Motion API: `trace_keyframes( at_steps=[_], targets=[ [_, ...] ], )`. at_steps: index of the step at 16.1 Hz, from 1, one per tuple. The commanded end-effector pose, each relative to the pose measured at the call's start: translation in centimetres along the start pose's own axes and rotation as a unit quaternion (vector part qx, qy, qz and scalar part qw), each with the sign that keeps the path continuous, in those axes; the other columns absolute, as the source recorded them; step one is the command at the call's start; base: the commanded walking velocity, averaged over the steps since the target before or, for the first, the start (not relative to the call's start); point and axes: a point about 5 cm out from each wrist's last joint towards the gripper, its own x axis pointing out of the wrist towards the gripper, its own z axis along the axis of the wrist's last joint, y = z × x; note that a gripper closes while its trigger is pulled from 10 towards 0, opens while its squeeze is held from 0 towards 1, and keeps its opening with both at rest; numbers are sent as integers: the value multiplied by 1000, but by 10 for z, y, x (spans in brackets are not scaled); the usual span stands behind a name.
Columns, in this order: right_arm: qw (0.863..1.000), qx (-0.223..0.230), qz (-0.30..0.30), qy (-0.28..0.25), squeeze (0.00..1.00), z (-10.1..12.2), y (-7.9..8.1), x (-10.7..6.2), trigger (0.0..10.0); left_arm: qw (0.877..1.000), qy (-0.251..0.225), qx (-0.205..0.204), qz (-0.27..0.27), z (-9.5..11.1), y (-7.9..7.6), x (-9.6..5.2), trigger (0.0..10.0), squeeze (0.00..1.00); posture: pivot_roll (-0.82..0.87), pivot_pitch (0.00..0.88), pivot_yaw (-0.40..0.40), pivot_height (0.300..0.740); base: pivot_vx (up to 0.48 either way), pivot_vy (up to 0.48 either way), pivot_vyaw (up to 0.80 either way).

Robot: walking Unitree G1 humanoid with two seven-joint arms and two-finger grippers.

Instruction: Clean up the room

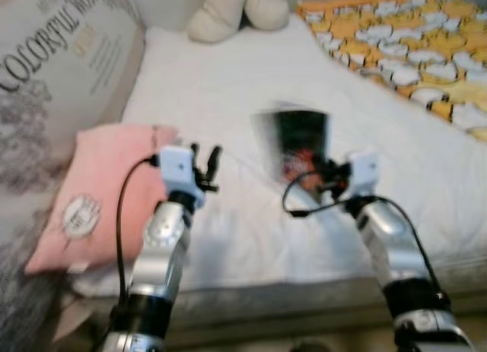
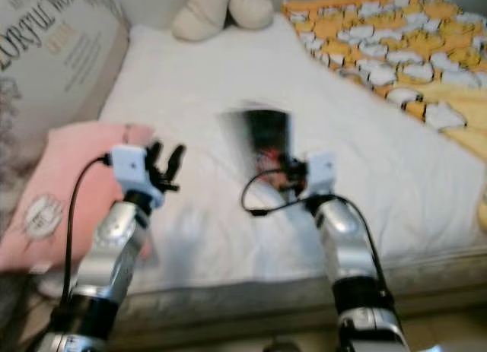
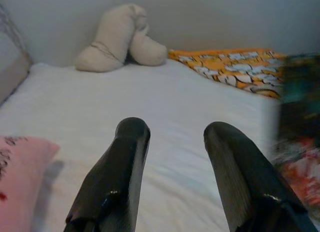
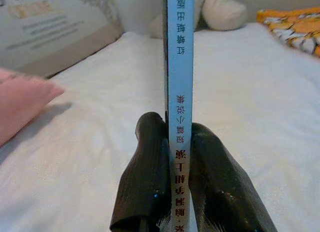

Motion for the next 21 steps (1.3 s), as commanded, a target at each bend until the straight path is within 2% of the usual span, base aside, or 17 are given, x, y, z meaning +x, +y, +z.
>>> trace_keyframes(
  at_steps=[1, 3, 5, 7, 10, 12, 13, 14, 15, 17, 18, 19, 20, 21],
  targets=[
    [999, 1, 24, -33, 0, 16, 12, 11, 0, 1000, -3, 7, 24, 3, 14, -3, 10000, 0, -153, 0, 119, 740, 0, 0, 0],
    [995, 42, 80, -45, 0, 45, 22, 38, 0, 1000, -2, 3, 23, 2, 13, -7, 10000, 0, -128, 0, 116, 740, 0, 0, 0],
    [991, 63, 110, -35, 0, 57, 30, 55, 0, 1000, -3, 7, 20, 4, 13, -10, 10000, 0, -97, 0, 107, 740, 0, 0, 0],
    [986, 74, 147, -23, 0, 69, 47, 75, 0, 1000, -4, 20, 13, 10, 16, -18, 10000, 0, -21, 0, 87, 740, 0, 0, 0],
    [979, 106, 173, 0, 0, 71, 64, 86, 0, 999, 0, 38, 22, 15, 21, -29, 10000, 0, 33, 0, 73, 740, 0, 0, 0],
    [974, 119, 189, 36, 0, 64, 83, 92, 0, 997, -10, 58, 59, 29, 36, -49, 10000, 0, 99, 7, 54, 740, 0, 0, 0],
    [971, 123, 199, 43, 0, 65, 94, 96, 0, 994, -22, 81, 72, 44, 45, -74, 10000, 0, 152, 46, 43, 740, 0, 0, 0],
    [969, 141, 199, 41, 0, 68, 98, 97, 0, 994, -19, 87, 69, 49, 45, -86, 10000, 0, 169, 58, 42, 740, 0, 0, 0],
    [966, 163, 195, 38, 0, 70, 98, 99, 0, 994, -12, 94, 57, 53, 40, -98, 10000, 0, 205, 85, 42, 740, 0, 0, 0],
    [950, 269, 149, 47, 0, 62, 88, 97, 0, 995, 10, 89, 50, 57, 30, -118, 10000, 0, 245, 118, 49, 740, 0, 0, 0],
    [947, 282, 143, 50, 0, 60, 86, 96, 0, 995, 13, 87, 50, 58, 29, -121, 10000, 0, 250, 125, 51, 740, 0, 0, 0],
    [933, 331, 118, 72, 0, 47, 82, 92, 0, 995, 19, 79, 50, 60, 25, -125, 10000, 0, 253, 138, 55, 740, 0, 0, 0],
    [919, 369, 79, 114, 0, 24, 75, 83, 0, 996, 27, 69, 44, 62, 20, -128, 10000, 0, 254, 144, 58, 740, 0, 0, 0],
    [917, 368, 65, 142, 0, 9, 71, 76, 0, 997, 33, 61, 41, 64, 17, -129, 10000, 0, 251, 150, 59, 740, 0, 0, 0]
  ],
)
